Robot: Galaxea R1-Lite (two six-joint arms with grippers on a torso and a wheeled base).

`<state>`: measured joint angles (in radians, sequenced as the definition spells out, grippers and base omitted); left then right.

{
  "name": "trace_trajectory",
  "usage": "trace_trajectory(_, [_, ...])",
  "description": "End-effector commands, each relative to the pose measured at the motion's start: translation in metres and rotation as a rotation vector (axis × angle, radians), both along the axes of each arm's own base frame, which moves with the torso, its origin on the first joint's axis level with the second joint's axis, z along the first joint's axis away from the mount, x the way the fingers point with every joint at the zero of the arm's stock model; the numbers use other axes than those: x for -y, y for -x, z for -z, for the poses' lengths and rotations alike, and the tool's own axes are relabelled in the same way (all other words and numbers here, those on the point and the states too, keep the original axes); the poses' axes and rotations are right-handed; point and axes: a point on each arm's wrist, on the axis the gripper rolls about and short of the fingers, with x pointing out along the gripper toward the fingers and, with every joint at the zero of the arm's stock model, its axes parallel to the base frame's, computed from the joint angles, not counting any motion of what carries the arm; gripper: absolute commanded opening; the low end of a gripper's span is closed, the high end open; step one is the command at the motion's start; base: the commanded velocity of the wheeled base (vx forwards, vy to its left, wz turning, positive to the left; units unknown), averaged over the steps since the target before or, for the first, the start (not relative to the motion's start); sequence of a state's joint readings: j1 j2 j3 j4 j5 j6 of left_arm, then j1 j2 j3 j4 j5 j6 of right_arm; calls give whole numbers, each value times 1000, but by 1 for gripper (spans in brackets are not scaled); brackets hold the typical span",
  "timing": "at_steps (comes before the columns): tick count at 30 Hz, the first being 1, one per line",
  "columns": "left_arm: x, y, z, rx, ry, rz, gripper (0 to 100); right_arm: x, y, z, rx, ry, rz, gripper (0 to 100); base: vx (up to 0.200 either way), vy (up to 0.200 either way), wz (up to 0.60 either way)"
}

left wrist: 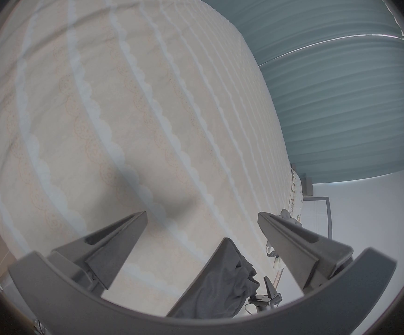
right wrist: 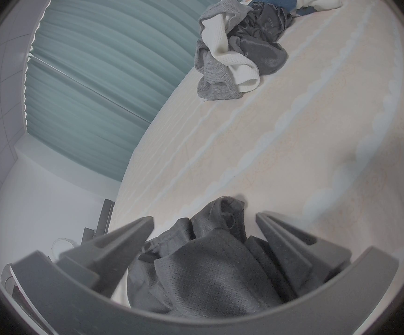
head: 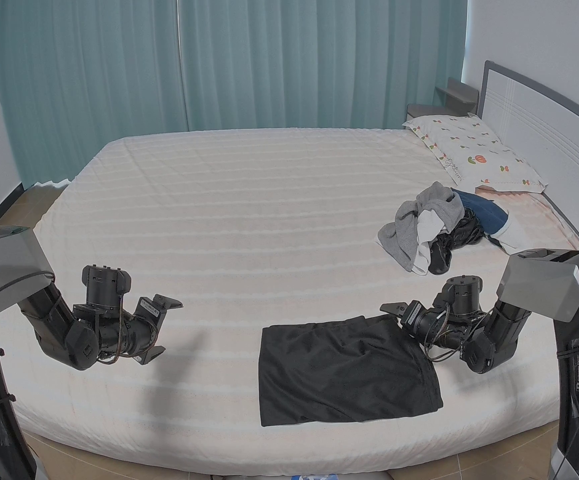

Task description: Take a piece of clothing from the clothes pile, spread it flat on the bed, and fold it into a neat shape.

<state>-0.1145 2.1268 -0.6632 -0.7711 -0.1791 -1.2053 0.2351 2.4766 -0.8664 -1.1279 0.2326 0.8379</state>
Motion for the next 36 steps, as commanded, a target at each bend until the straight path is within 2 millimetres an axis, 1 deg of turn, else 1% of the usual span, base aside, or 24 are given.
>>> trace_trajectory(1, [2, -1, 2, -5, -3, 3, 100, -3, -1, 2, -7, 6, 0, 0, 0, 0, 0])
trace_trajectory(4, [2, -1, 2, -5, -3, 3, 100, -3, -1, 2, -12, 7, 2, 0, 0, 0, 0])
trace_trajectory(9, [2, -1, 2, -5, -3, 3, 100, 3, -3, -4, 8, 14, 43, 0, 0, 0, 0])
trace_trajectory(13, [2, -1, 2, -5, -3, 3, 100, 11, -9, -15, 48, 6, 77, 0, 0, 0, 0])
trace_trajectory(17, [2, -1, 2, -5, -4, 2, 100, 15, -11, -21, 73, 5, 100, 0, 0, 0, 0])
trace_trajectory(20, [2, -1, 2, -5, -4, 2, 100, 16, -8, -20, 71, 13, 100, 0, 0, 0, 0])
trace_trajectory(24, [2, -1, 2, -5, -4, 2, 100, 16, 3, -17, 34, 51, 75, 0, 0, 0, 0])
trace_trajectory(25, [2, -1, 2, -5, -4, 2, 100, 16, 7, -14, 21, 72, 64, 100, 0, 0, 0])
trace_trajectory(29, [3, 0, 3, -7, -4, 4, 100, 18, 20, -12, -5, 120, 34, 100, 0, 0, 0])
trace_trajectory(33, [3, 0, 2, -5, -4, 4, 100, 19, 23, -12, -10, 119, 31, 100, 0, 0, 0])
trace_trajectory(36, [3, 0, 3, -7, -4, 4, 100, 19, 26, -6, -30, 124, 27, 100, 0, 0, 0])
